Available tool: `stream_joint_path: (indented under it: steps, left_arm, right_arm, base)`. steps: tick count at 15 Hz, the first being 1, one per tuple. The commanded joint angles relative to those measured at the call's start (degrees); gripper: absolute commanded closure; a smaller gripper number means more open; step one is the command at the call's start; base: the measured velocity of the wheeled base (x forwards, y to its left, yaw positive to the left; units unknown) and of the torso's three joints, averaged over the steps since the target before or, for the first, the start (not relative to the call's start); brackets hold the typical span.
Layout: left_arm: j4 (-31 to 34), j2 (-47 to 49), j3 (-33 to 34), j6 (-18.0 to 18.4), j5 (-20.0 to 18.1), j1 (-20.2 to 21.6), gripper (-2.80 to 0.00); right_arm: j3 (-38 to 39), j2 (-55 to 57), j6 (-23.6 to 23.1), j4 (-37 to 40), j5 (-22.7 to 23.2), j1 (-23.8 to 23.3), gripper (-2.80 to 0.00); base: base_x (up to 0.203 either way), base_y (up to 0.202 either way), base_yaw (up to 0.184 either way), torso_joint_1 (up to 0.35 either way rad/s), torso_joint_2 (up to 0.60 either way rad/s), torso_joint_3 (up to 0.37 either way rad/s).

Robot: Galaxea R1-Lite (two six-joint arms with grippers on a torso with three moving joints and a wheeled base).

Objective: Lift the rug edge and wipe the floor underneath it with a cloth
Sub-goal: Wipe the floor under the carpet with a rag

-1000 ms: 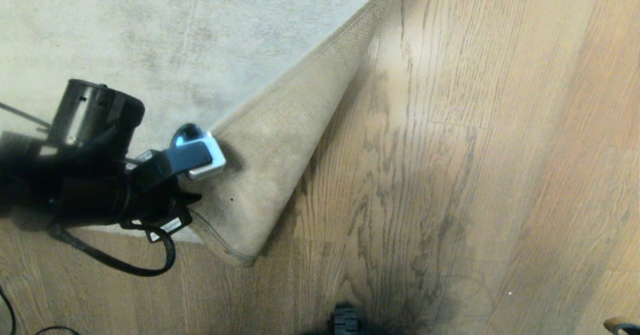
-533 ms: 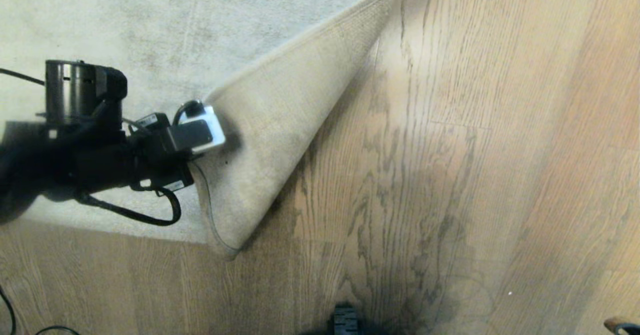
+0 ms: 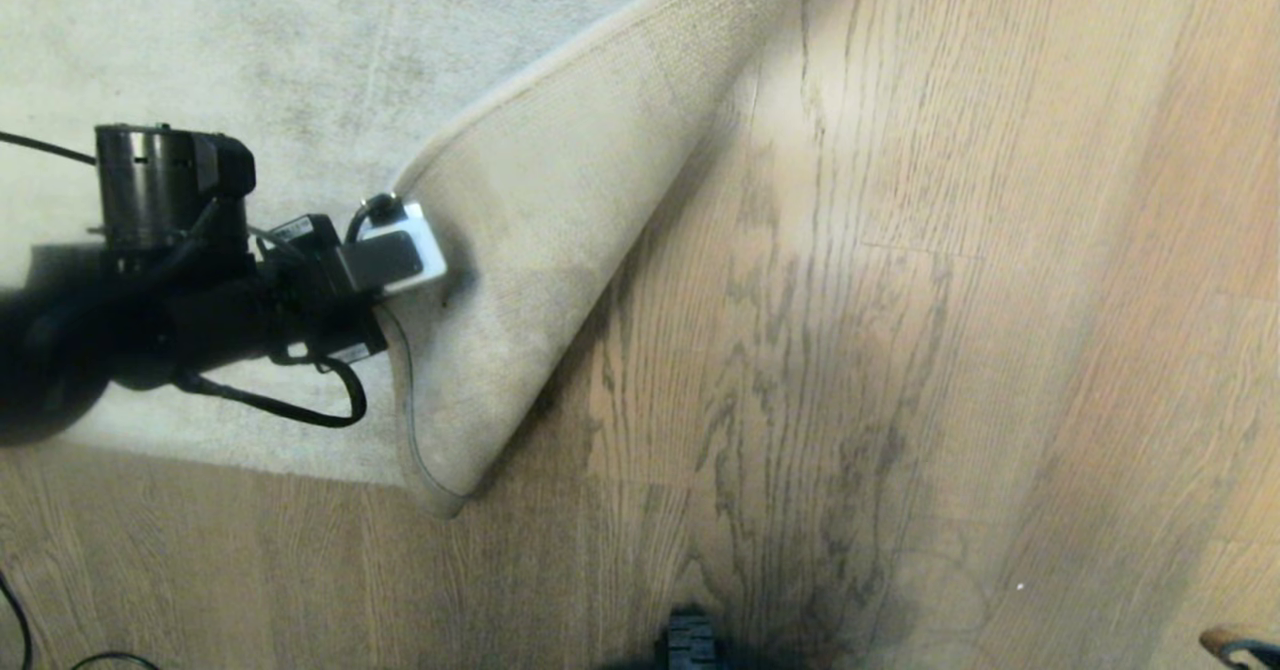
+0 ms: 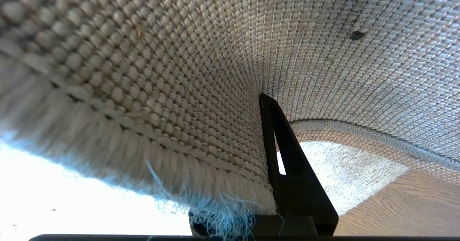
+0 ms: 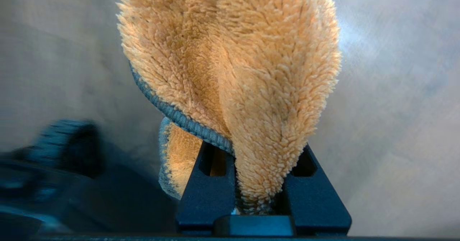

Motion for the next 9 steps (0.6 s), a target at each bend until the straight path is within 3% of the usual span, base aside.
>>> stream_joint_path:
  steps: [1, 4, 9]
  left_arm:
    - [0.0, 0.4, 0.1, 0.3, 0.2, 0.1, 0.0]
    - [-0.3, 0.7, 0.3, 0.0, 0.3, 0.2, 0.0]
    - [-2.3, 1.7, 0.3, 0.1, 0.3, 1.1, 0.0]
  right_arm:
    - [-3.9, 8.0, 0.4, -0.3, 3.0, 0.4, 0.0]
    - [-7.1, 20.5, 1.0, -5.2, 9.0, 0.7, 0.0]
    - [-10.6, 46.4, 1.6, -22.1, 18.6, 2.5, 0.0]
  base:
    - [0.0, 0.0, 0.0, 0.0, 0.0, 0.0]
    - [0.0, 0.0, 0.0, 0.0, 0.0, 0.0]
    - [0.0, 0.0, 0.0, 0.0, 0.0, 0.0]
